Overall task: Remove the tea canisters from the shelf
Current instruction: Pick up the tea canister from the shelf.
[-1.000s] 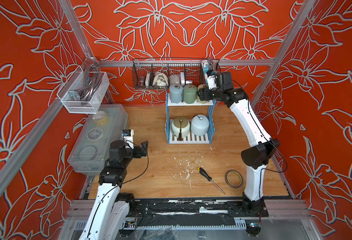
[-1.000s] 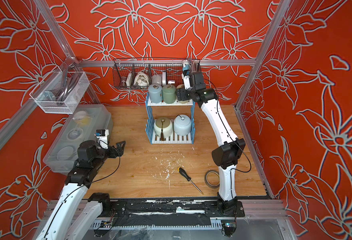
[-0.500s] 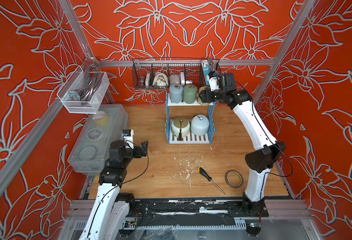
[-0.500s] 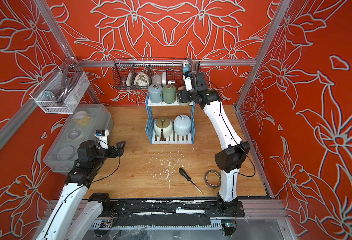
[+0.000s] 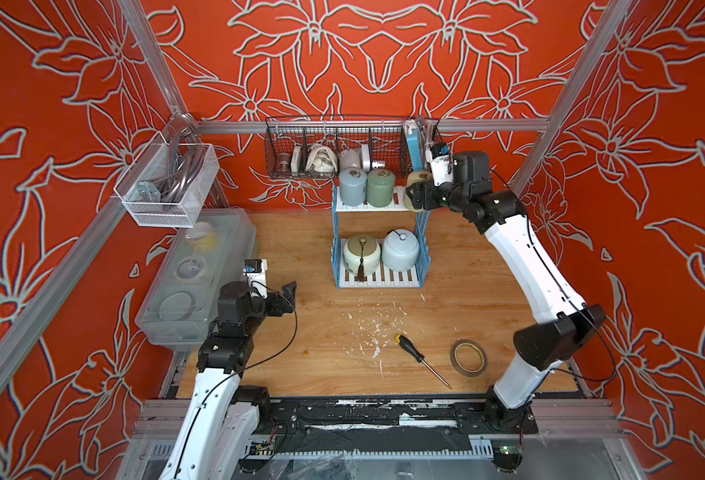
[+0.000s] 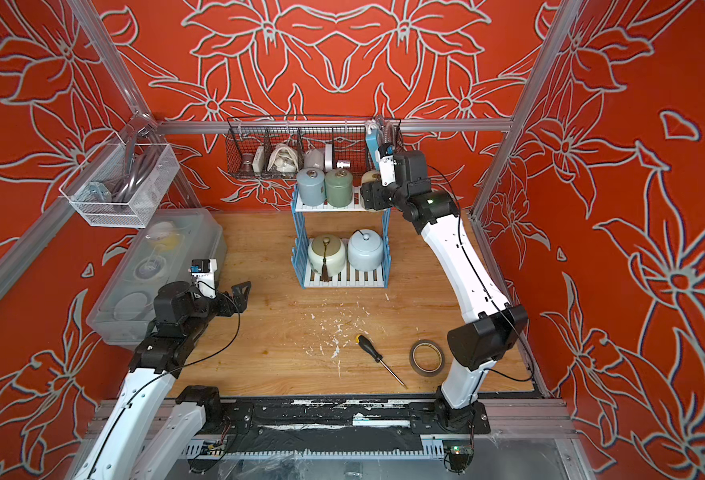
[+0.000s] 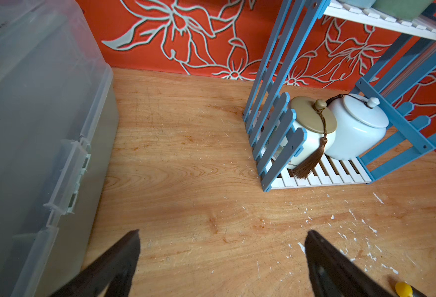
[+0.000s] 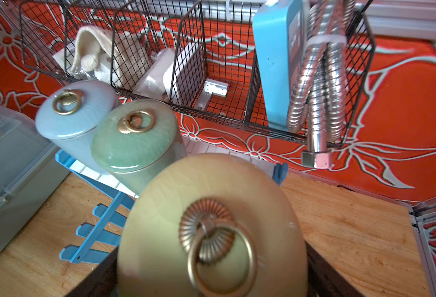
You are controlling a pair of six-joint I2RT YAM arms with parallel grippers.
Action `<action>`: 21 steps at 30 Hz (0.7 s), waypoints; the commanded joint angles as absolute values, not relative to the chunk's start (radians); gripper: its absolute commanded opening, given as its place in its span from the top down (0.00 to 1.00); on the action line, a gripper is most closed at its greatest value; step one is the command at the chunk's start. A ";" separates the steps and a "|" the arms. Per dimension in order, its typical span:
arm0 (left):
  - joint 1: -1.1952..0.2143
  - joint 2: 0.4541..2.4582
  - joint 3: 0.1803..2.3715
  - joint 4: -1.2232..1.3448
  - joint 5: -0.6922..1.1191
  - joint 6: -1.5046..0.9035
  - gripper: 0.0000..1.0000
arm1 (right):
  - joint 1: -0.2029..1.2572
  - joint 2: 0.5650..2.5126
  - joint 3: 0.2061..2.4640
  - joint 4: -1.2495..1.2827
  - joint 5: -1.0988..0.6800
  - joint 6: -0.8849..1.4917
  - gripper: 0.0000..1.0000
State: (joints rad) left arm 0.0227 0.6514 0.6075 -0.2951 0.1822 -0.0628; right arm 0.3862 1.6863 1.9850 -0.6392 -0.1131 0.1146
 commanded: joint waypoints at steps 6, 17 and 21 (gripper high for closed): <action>0.011 0.639 0.604 -0.273 0.189 -0.051 0.01 | 0.388 1.426 1.795 -0.474 -0.059 0.097 0.52; 0.003 0.635 0.603 -0.264 0.197 -0.051 0.01 | 0.388 1.115 1.368 -0.358 0.080 0.105 0.52; 0.005 0.644 0.607 -0.276 0.186 -0.051 0.01 | 0.388 1.000 1.178 -0.315 0.176 0.129 0.52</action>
